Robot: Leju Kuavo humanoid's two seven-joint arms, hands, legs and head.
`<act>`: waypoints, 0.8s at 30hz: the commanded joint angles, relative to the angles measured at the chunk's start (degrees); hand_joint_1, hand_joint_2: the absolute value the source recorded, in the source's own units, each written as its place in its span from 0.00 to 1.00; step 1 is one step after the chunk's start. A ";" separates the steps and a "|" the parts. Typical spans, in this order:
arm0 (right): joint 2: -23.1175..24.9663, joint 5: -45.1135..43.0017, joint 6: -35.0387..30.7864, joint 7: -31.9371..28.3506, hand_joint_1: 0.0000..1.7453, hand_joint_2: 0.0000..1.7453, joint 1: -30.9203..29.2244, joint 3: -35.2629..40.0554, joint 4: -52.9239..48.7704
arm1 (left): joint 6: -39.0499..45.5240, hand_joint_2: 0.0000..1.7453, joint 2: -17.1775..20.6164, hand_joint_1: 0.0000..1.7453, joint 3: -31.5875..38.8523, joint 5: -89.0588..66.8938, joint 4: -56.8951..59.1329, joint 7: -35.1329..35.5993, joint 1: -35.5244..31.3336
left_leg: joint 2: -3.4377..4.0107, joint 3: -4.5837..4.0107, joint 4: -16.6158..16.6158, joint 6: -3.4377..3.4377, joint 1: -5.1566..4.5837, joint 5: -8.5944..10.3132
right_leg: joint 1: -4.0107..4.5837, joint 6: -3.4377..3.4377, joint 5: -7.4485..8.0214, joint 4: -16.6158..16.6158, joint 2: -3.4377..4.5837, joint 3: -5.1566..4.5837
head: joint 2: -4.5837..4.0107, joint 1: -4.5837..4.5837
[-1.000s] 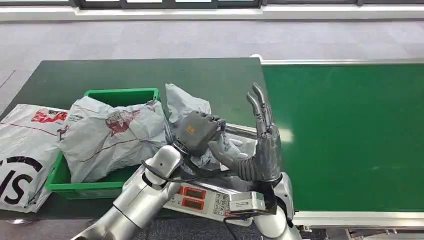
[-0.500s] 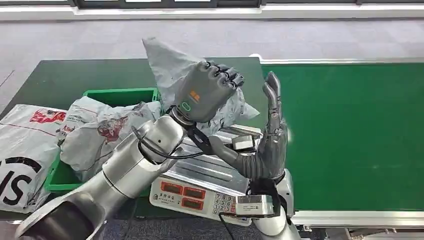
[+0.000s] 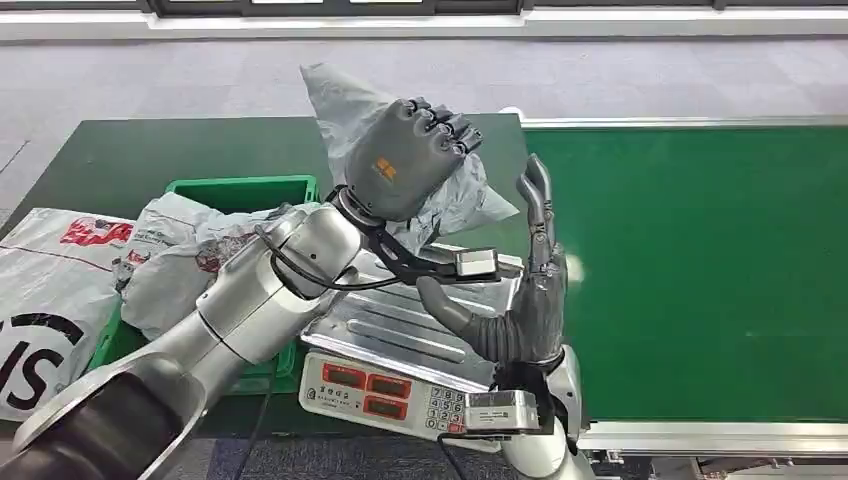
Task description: Moved the parcel from conveyor to table for the left to box.
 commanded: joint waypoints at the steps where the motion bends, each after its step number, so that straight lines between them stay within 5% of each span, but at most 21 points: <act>1: -3.12 -1.29 0.55 -0.37 0.00 1.00 -1.08 2.60 4.61 | -3.17 1.00 2.79 1.00 -4.69 -4.30 6.98 5.70 -4.57 | 0.16 0.11 -0.07 0.00 0.03 0.00 | 0.05 -0.03 0.04 -0.11 0.02 0.11 | 0.00 0.00; 9: -7.26 -4.37 -0.55 -3.89 0.00 1.00 1.40 5.38 8.29 | 4.08 1.00 7.78 1.00 5.72 -4.30 34.64 13.33 0.74 | 0.77 0.64 -0.59 -0.07 0.00 0.15 | 0.04 -0.12 0.31 -0.50 0.51 0.42 | 0.00 0.02; 24: -10.30 -6.75 -3.30 -4.83 0.00 1.00 0.33 7.78 10.55 | 2.69 1.00 14.00 1.00 11.26 -4.30 40.26 16.99 1.73 | 0.74 0.26 -0.26 -0.16 0.07 0.09 | 0.08 -0.17 0.22 -0.06 0.68 0.00 | 0.00 0.02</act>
